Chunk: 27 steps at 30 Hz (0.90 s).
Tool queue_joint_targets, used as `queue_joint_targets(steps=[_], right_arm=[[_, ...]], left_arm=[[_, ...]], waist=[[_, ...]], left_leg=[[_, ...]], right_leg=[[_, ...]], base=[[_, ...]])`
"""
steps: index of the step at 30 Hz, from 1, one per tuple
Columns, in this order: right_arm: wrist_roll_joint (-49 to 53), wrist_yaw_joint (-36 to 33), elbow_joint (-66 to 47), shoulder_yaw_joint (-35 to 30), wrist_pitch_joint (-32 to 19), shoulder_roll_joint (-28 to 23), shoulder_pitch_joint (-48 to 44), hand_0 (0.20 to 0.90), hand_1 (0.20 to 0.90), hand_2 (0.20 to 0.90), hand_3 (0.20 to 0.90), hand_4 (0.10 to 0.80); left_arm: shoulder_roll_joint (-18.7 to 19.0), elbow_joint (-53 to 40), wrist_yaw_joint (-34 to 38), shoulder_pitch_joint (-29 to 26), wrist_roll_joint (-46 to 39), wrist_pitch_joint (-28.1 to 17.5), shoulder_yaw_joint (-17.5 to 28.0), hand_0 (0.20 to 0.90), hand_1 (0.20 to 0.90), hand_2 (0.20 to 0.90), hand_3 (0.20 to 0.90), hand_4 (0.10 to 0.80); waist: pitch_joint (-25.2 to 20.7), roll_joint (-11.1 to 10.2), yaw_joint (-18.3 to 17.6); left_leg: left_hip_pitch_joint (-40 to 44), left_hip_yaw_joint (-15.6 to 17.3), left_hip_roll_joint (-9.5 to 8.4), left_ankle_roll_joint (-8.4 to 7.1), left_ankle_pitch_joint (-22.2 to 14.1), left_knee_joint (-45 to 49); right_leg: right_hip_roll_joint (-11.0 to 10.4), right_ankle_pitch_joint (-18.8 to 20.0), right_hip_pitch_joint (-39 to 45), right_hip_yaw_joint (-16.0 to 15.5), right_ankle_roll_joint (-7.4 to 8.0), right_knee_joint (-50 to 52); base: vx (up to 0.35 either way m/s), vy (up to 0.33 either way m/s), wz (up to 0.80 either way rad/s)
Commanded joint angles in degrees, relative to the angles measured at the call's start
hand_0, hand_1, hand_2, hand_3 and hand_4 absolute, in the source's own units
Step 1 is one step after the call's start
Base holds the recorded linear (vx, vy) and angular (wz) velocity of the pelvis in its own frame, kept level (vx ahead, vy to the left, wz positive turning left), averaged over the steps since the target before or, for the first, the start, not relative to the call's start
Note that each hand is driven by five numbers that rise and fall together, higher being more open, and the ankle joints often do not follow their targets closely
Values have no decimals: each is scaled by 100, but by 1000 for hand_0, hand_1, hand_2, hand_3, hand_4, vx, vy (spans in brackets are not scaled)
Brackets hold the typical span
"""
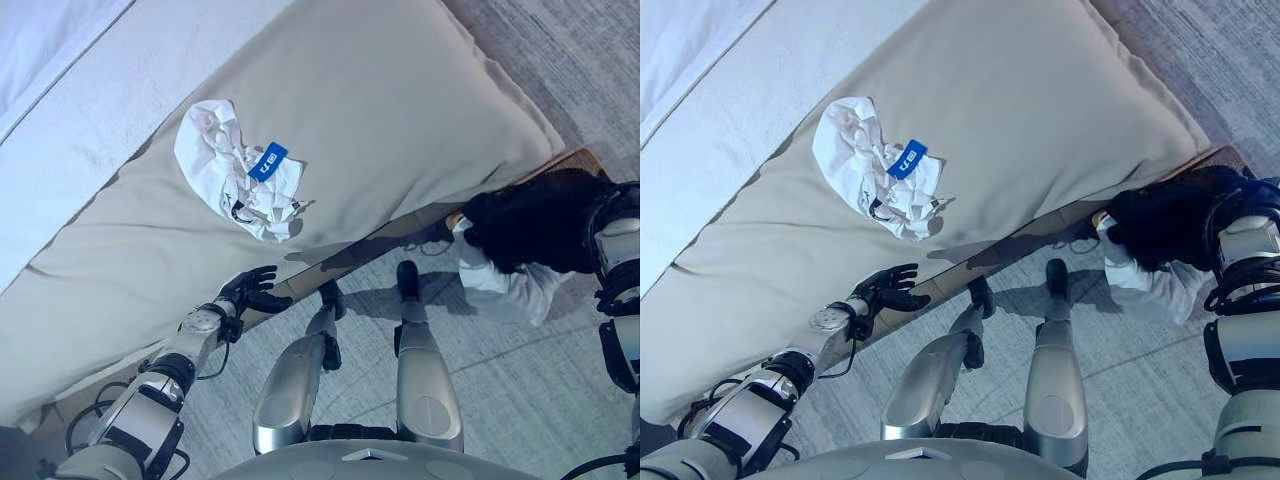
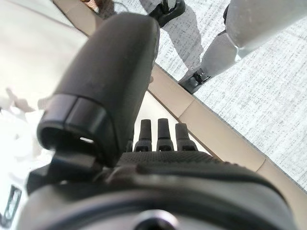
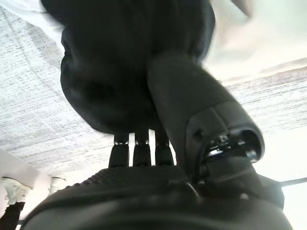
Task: Pick up the clothes from the bed and place them into the basket
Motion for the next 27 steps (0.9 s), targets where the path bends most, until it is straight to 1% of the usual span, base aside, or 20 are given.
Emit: queue_joint_targets(steps=[1,2,4,5,6,10,11,12,13,14,16,17,18,19,21,23,27], right_arm=[[-607,175,236,311,316,-787,-437,900,900,900,900,800],[-626,542,429,350,310,-806,-351,900,900,900,900,800],[-462,665,519,319,246,-830,-271,900,900,900,900,800],[-532,844,546,256,183,-874,-227,900,900,900,900,800],[-433,811,544,219,-15,-876,-170,900,900,900,900,800],[-392,781,83,151,-101,-897,-140,900,900,900,900,800],[-542,908,-152,156,-33,-887,-146,900,900,900,900,800],[-596,928,-189,151,-42,-886,-131,900,900,900,900,800],[-703,862,-454,205,-184,-916,-56,900,900,900,900,800],[-682,781,-1067,261,-267,-952,19,900,900,900,900,800],[-818,792,-2103,300,-196,-911,42,900,900,900,900,800],[-909,809,-2504,303,-373,-878,47,900,900,900,900,800],[-1010,897,-3118,300,-461,-775,67,900,900,900,900,800],[-1096,1006,-3505,319,-426,-674,61,900,900,900,900,800],[-1290,1254,-3951,470,-670,-472,-4,900,900,900,900,800],[-1439,1417,-3953,677,-815,-293,-190,900,900,900,900,800],[-1565,1434,-3402,1254,-809,-23,-816,900,900,900,900,800]], left_arm=[[310,33,-73,252,-186,-123,-50,900,900,900,900,800],[344,67,-115,261,-170,-108,-13,900,900,900,900,800],[408,73,-169,251,-156,-60,29,900,900,900,900,800],[452,89,-198,276,-107,-50,75,900,900,900,900,800],[463,115,-206,307,-79,-63,105,900,900,900,900,800],[466,53,-126,461,-60,-62,180,900,900,900,900,800],[449,46,-105,514,-91,-71,222,900,900,900,900,800],[450,41,-100,524,-105,-73,226,900,900,900,900,800],[419,17,-78,579,-140,-69,248,900,900,900,900,800],[384,-64,-36,655,-150,-19,285,900,900,900,900,800],[282,-100,74,779,-184,-20,317,900,900,900,900,800],[223,-80,107,822,-190,-31,345,900,900,900,900,800],[130,-22,149,867,-185,-48,398,900,900,900,900,800],[69,23,191,894,-203,-75,409,900,900,900,900,800],[-55,92,243,931,-291,-103,465,900,900,900,900,800],[-117,58,251,957,-319,-117,473,900,900,900,900,800],[-106,39,259,995,-331,-172,421,900,900,900,900,800]], waist=[[-252,-83,64],[-262,-135,83],[-276,-208,118],[-304,-307,161],[-324,-384,194],[-351,-577,267],[-369,-646,293],[-371,-655,295],[-386,-717,318],[-392,-779,325],[-392,-845,331],[-397,-872,338],[-407,-916,354],[-413,-945,378],[-431,-999,484],[-380,-1045,680],[-228,-1139,1105]], left_leg=[[-209,-452,-238,-41,-541,468],[-183,-450,-214,-47,-540,450],[-159,-459,-202,-42,-559,458],[-144,-478,-185,-36,-592,494],[-131,-492,-168,-34,-609,511],[-128,-548,-151,-21,-683,627],[-137,-560,-149,-19,-711,680],[-136,-562,-148,-19,-717,691],[-111,-586,-144,-11,-734,719],[-86,-633,-158,3,-755,761],[-48,-682,-174,7,-789,811],[-45,-700,-184,12,-800,833],[-55,-725,-202,27,-818,874],[-66,-752,-210,36,-825,898],[-152,-828,-247,58,-829,980],[-270,-926,-304,86,-848,1134],[-452,-1161,-399,126,-887,1379]], right_leg=[[116,-526,-218,-501,-422,751],[110,-519,-184,-538,-420,726],[107,-505,-127,-569,-422,683],[119,-487,-69,-600,-425,644],[130,-467,-18,-627,-424,606],[163,-426,81,-651,-424,539],[171,-418,107,-654,-424,526],[172,-419,115,-656,-425,524],[179,-410,195,-677,-429,482],[186,-395,267,-658,-433,443],[187,-407,332,-635,-432,442],[184,-412,345,-631,-428,443],[175,-425,352,-625,-423,453],[169,-435,348,-622,-423,469],[142,-455,323,-667,-423,499],[95,-504,307,-818,-436,583],[21,-595,353,-1193,-451,727]], base=[[11,-16,17],[15,-29,13],[23,-62,15],[41,-87,20],[38,-70,19],[37,-3,17],[36,45,8],[68,77,5],[82,116,6],[103,156,8],[80,163,13],[78,198,16],[80,206,13],[81,207,12],[76,231,22],[54,195,33],[50,84,52]])
